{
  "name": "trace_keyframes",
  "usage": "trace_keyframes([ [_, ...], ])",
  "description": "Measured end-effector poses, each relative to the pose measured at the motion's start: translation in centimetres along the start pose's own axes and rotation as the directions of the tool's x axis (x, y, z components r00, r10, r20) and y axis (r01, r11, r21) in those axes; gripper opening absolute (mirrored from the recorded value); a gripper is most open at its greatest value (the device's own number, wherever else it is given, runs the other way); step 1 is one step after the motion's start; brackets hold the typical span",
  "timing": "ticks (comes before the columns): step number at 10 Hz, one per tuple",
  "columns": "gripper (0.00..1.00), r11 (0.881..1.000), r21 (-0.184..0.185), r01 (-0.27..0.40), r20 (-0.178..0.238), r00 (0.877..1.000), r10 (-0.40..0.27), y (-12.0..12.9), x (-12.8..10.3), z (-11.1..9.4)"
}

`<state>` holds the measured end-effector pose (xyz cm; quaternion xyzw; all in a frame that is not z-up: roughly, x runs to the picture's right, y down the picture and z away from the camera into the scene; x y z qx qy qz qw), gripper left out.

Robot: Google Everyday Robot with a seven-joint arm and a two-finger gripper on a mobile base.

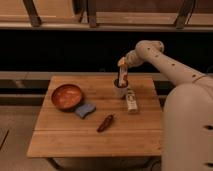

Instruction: Place the eraser in the ceramic cup

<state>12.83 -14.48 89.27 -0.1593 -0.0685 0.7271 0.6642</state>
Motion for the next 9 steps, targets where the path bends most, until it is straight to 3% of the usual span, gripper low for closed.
trace_keyframes([
  [5, 0.0, 1.0, 0.009, 0.002, -0.038, 0.999, -0.002, -0.6, 1.0, 0.7],
  [9, 0.0, 0.998, 0.059, 0.006, -0.015, 1.0, -0.005, -2.5, -0.4, 1.0],
])
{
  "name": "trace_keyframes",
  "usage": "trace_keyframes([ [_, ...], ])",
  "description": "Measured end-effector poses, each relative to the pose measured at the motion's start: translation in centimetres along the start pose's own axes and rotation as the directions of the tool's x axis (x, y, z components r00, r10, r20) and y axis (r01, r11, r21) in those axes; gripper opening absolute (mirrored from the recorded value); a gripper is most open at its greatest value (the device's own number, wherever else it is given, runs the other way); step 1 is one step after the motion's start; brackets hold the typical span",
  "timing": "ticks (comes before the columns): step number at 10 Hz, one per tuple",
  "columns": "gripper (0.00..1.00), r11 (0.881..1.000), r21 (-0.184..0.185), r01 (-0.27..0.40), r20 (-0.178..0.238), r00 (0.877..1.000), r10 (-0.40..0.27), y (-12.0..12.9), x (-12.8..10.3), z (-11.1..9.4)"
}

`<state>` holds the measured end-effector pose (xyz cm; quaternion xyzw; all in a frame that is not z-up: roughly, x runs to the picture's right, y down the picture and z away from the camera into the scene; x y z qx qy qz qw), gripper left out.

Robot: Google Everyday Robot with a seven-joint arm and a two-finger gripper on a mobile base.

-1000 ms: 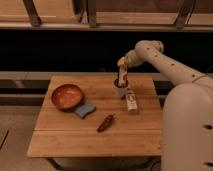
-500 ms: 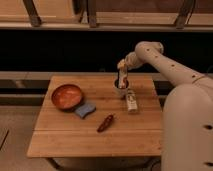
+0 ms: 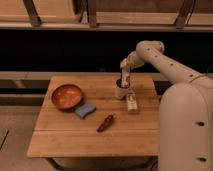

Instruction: Place the eraser in the ceramic cup

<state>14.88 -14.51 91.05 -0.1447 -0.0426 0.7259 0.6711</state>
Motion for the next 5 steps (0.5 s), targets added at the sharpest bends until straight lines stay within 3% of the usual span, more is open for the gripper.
trace_keyframes([
  [2, 0.0, 1.0, -0.001, 0.005, 0.008, 1.0, -0.005, 0.4, -0.5, 0.5],
  [5, 0.0, 0.999, -0.04, 0.023, 0.008, 1.0, -0.023, 3.0, -0.8, 0.9],
])
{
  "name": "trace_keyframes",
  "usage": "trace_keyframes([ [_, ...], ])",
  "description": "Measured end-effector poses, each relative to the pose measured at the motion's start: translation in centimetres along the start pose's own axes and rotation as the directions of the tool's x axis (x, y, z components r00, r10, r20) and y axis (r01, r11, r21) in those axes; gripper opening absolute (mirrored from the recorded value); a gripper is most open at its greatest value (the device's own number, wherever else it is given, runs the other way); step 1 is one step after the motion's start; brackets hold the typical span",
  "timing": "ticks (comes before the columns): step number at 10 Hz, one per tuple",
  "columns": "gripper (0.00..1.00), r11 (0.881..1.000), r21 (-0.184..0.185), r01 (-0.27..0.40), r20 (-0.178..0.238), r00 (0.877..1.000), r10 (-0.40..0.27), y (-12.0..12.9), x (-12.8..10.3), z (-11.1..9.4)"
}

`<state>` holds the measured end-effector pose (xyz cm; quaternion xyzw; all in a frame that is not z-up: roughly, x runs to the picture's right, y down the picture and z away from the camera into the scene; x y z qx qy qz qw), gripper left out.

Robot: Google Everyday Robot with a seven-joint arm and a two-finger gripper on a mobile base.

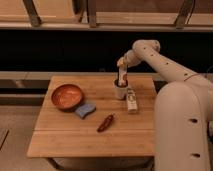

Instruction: Place the eraser in the ceramic cup

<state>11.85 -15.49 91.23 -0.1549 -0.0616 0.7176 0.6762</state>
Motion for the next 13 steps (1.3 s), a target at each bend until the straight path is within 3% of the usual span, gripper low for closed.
trace_keyframes([
  [2, 0.07, 0.999, -0.036, 0.029, -0.022, 0.999, -0.029, 2.0, 0.4, -0.3],
  [4, 0.28, 0.996, -0.061, 0.062, -0.072, 0.995, -0.066, 3.1, 1.8, -0.8],
  [5, 0.33, 0.996, -0.065, 0.065, -0.08, 0.994, -0.07, 3.2, 2.0, -0.9],
  [13, 0.33, 0.996, -0.065, 0.065, -0.08, 0.994, -0.07, 3.2, 2.0, -0.9],
])
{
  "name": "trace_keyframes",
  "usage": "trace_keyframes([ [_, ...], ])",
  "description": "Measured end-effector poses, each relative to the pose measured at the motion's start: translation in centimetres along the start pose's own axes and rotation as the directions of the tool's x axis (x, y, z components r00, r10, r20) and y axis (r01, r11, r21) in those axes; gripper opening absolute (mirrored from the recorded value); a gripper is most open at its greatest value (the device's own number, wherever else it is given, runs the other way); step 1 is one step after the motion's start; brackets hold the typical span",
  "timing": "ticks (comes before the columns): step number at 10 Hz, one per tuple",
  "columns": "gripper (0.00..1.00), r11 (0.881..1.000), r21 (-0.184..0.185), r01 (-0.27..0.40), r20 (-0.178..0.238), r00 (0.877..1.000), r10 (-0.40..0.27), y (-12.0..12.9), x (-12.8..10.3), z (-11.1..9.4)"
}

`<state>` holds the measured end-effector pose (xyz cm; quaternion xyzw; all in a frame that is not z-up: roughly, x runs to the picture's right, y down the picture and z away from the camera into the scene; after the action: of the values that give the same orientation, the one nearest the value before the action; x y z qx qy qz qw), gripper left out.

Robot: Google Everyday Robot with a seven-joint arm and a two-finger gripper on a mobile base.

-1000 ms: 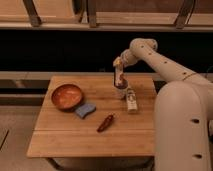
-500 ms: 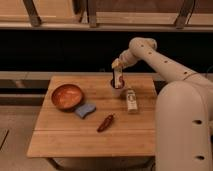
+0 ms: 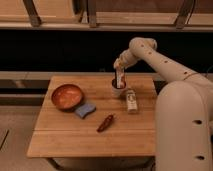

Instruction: Place the eraser in the ceramic cup

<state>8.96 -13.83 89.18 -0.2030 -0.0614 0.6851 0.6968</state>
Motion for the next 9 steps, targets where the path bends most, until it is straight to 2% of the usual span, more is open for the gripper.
trace_keyframes([
  [7, 0.33, 1.0, 0.0, 0.0, 0.0, 1.0, 0.0, 0.0, 0.0, 0.0],
  [9, 0.28, 1.0, 0.0, 0.0, 0.0, 1.0, 0.0, 0.0, 0.0, 0.0],
])
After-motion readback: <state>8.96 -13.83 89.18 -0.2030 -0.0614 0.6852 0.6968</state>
